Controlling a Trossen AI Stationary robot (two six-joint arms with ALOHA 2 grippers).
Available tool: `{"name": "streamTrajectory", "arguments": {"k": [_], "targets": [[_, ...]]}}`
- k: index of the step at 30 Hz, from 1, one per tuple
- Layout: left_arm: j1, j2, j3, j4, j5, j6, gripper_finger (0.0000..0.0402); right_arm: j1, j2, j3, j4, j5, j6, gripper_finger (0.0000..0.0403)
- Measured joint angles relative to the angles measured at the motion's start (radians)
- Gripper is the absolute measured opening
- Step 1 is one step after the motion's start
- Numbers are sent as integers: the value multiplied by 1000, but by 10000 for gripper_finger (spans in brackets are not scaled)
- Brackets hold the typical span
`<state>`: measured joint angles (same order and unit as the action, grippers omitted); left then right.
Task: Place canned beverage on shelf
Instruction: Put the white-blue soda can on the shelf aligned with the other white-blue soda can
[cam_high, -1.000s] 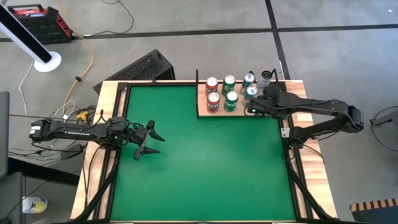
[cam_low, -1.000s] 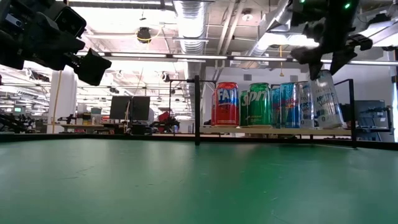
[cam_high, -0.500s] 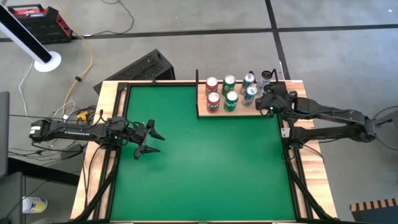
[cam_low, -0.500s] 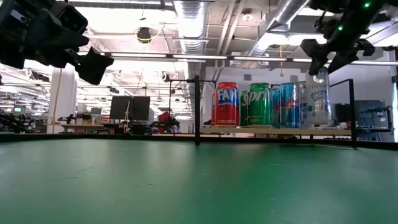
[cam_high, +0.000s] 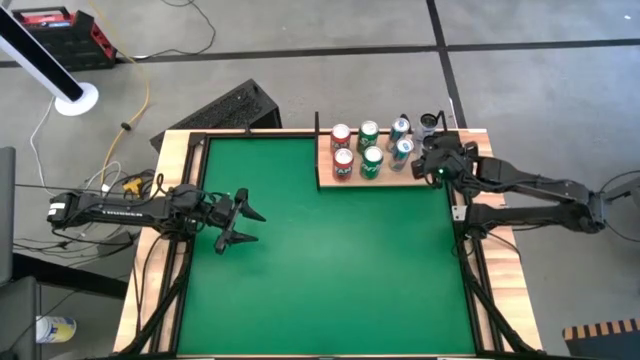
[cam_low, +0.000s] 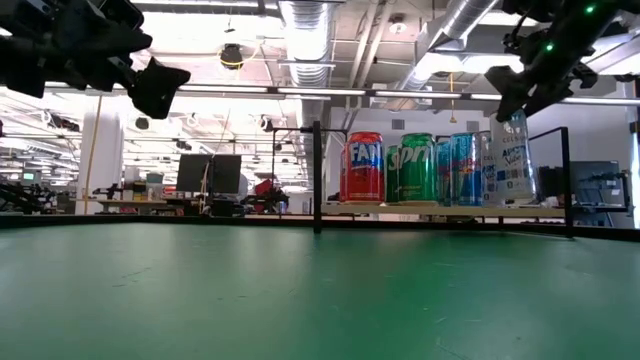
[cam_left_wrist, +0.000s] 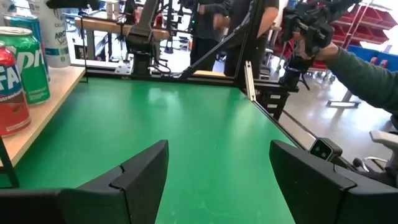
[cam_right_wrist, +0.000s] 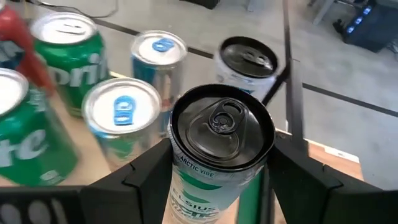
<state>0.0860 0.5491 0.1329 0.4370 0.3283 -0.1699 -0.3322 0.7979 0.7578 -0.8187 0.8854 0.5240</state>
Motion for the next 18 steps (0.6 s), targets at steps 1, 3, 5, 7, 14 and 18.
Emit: {"name": "streamTrajectory", "arguments": {"k": [1,3,5,7,14,18], "targets": [[0,0,0,0,0,0,263,-11,0,0,-3,-2,-2,260],[0,0,0,-3,0,-3,263,-31,0,0,-11,-5,-7,260],[0,0,0,-4,0,-5,263,-50,0,0,-10,-15,-21,260],[0,0,0,-5,1,-7,263,-65,0,0,-6,-33,-25,260],[0,0,0,-8,5,-7,263,-68,2,0,20,-54,-36,260],[0,0,0,-8,6,-7,263,-68,0,-46,77,-52,-40,260]]}}
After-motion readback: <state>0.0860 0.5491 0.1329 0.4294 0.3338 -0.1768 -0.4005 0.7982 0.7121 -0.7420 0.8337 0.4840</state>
